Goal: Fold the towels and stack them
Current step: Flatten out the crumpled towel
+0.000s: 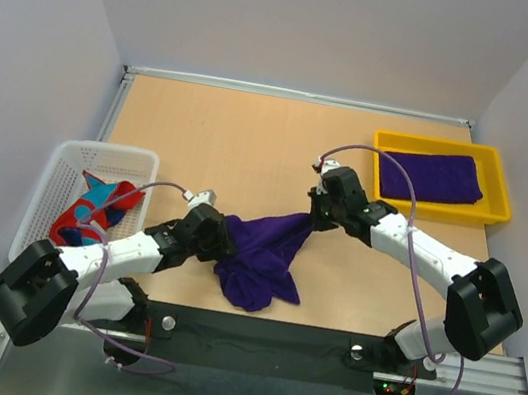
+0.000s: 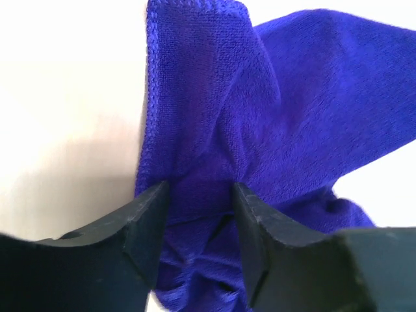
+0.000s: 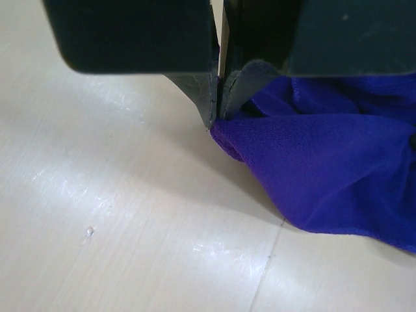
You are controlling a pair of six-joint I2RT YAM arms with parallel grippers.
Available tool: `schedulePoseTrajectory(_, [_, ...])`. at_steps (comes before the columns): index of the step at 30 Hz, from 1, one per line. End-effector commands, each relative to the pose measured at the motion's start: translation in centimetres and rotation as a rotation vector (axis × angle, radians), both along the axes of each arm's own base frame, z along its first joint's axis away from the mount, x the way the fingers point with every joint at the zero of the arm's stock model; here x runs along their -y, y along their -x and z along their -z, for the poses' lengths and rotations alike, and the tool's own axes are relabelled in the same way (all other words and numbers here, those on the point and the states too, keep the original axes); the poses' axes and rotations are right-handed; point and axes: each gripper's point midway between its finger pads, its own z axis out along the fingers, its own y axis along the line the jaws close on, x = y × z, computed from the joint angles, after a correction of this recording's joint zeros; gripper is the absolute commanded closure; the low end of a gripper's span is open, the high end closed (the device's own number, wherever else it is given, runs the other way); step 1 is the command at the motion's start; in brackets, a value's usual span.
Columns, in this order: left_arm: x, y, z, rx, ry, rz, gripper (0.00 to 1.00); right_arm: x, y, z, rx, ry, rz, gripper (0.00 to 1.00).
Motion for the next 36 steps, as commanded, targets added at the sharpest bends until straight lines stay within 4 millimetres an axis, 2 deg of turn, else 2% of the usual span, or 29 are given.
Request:
schedulePoseTrajectory(1, [-1.9,2.6,1.3,-0.084,-0.044,-0.012,0.5,1.2,0.6,-0.4,0.003,0.014,0.041,0.99])
schedulePoseTrajectory(7, [-2.8,3.4,-0.6,-0.058,-0.002,-0.042,0.59,3.5,4.2,1.8,-0.136,0.058,0.104,0.96])
schedulePoseTrajectory(9, [-3.3,3.1,-2.0,-0.035,-0.019,-0.064,0.61,4.4,5.2,2.0,-0.171,0.076,0.144,0.96])
schedulePoseTrajectory(11, [-2.7,3.0,-3.4,-0.015,0.023,-0.053,0.61,4.8,6.0,2.1,-0.195,0.075,0.162,0.93])
schedulePoseTrajectory(12, [-2.8,2.9,-3.7,-0.01,0.021,-0.057,0.6,3.9,6.5,1.9,-0.219,0.036,0.122,0.89])
schedulePoseTrajectory(13, [-2.8,2.6,-4.1,0.006,0.014,-0.058,0.58,3.3,6.5,1.3,-0.221,0.011,0.097,0.79])
schedulePoseTrajectory(14, [-3.1,2.0,-4.6,0.03,-0.005,-0.074,0.46,2.6,6.7,0.9,-0.233,-0.011,0.057,0.71])
schedulePoseTrajectory(17, [-3.3,0.1,-5.4,0.076,-0.074,-0.087,0.26,1.8,5.6,-0.3,-0.195,-0.022,0.023,0.54])
schedulePoseTrajectory(19, [-3.1,-1.7,-5.9,0.107,-0.144,-0.074,0.19,2.2,3.7,-0.8,-0.136,0.032,0.046,0.52])
schedulePoseTrajectory(20, [-3.0,-2.3,-5.9,0.12,-0.184,-0.041,0.18,2.5,2.6,-1.3,-0.099,0.057,0.067,0.52])
schedulePoseTrajectory(24, [-3.0,-5.9,-5.7,0.139,-0.302,-0.018,0.19,2.1,0.7,-1.2,-0.072,0.084,0.07,0.52])
schedulePoseTrajectory(25, [-3.2,-6.7,-5.6,0.139,-0.324,-0.019,0.2,2.1,0.5,-0.4,-0.085,0.094,0.075,0.52])
schedulePoseTrajectory(27, [-2.8,-8.3,-4.9,0.123,-0.363,-0.002,0.25,1.7,0.0,-0.1,-0.084,0.083,0.073,0.52])
schedulePoseTrajectory(28, [-2.9,-9.2,-4.4,0.111,-0.395,0.011,0.31,1.6,-0.2,0.4,-0.088,0.084,0.075,0.53])
schedulePoseTrajectory(32, [-2.1,-10.8,-3.6,0.097,-0.422,0.053,0.34,1.7,-0.5,1.5,-0.101,0.081,0.083,0.53])
schedulePoseTrajectory(36, [-1.1,-11.4,-2.5,0.071,-0.423,0.098,0.35,1.4,-0.6,2.4,-0.117,0.076,0.075,0.54])
